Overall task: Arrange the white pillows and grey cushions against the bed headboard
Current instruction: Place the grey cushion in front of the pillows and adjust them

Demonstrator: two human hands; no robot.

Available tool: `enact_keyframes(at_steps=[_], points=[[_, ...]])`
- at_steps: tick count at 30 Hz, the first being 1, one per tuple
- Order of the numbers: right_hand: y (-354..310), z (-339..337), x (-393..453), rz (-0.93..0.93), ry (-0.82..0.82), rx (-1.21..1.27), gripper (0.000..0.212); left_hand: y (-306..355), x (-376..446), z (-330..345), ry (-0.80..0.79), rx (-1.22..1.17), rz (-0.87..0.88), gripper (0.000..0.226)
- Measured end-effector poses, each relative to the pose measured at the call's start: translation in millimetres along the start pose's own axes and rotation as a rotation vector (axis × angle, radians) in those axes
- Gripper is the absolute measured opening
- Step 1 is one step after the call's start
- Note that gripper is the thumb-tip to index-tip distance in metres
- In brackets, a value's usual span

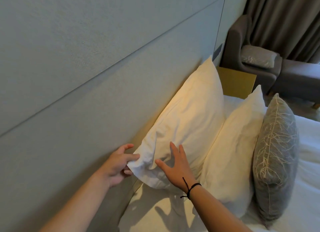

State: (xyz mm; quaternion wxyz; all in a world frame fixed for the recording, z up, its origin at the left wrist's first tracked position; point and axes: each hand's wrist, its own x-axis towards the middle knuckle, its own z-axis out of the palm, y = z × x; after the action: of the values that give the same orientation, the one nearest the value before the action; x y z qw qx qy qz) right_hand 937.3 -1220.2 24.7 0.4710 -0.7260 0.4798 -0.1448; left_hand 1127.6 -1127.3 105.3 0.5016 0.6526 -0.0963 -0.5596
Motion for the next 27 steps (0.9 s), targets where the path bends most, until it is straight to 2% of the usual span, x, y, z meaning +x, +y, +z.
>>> enact_keyframes(at_steps=[2,4,6,8,10,12,14,18,21,24,26,27], points=[[-0.4,-1.8,-1.4,0.006,0.002,0.039,0.103,4.2,-4.3,2.1,-0.03,0.125,0.07,0.043],[-0.2,-4.3,-2.4,0.006,0.01,0.064,0.103,9.4,-7.2,7.0,0.031,0.373,0.211,0.028],[0.2,-6.5,-2.8,0.009,0.018,0.073,0.101,12.0,-7.3,8.8,0.185,0.707,0.449,0.007],[1.6,-7.8,-3.4,0.013,0.016,0.075,0.1,10.5,-8.8,6.9,0.324,0.954,0.633,0.009],[3.5,-8.0,-3.7,0.017,0.005,0.08,0.101,9.3,-12.0,2.8,0.472,1.258,0.736,0.015],[5.7,-7.5,-3.7,0.019,-0.008,0.076,0.101,9.9,-14.8,-0.6,0.63,1.606,0.736,0.022],[7.4,-7.8,-3.5,0.017,-0.021,0.073,0.101,13.7,-20.3,1.6,0.707,1.805,0.616,0.026],[11.4,-14.0,-2.5,0.022,-0.021,0.047,0.099,21.4,-23.8,6.8,0.658,1.984,0.468,0.027],[23.6,-29.9,-3.0,0.03,0.034,-0.001,0.094,19.3,-24.4,14.0,0.699,1.981,0.501,0.033],[53.6,-55.2,-9.4,0.019,0.163,-0.205,0.085,13.4,-18.1,35.0,0.68,1.82,0.843,0.041],[81.5,-72.6,-18.8,0.085,0.221,-0.297,0.08,2.5,-9.3,60.4,0.539,1.719,1.131,0.029],[96.9,-80.1,-24.1,0.139,0.237,-0.304,0.079,-6.1,-3.5,76.1,0.431,1.672,1.182,0.023]])
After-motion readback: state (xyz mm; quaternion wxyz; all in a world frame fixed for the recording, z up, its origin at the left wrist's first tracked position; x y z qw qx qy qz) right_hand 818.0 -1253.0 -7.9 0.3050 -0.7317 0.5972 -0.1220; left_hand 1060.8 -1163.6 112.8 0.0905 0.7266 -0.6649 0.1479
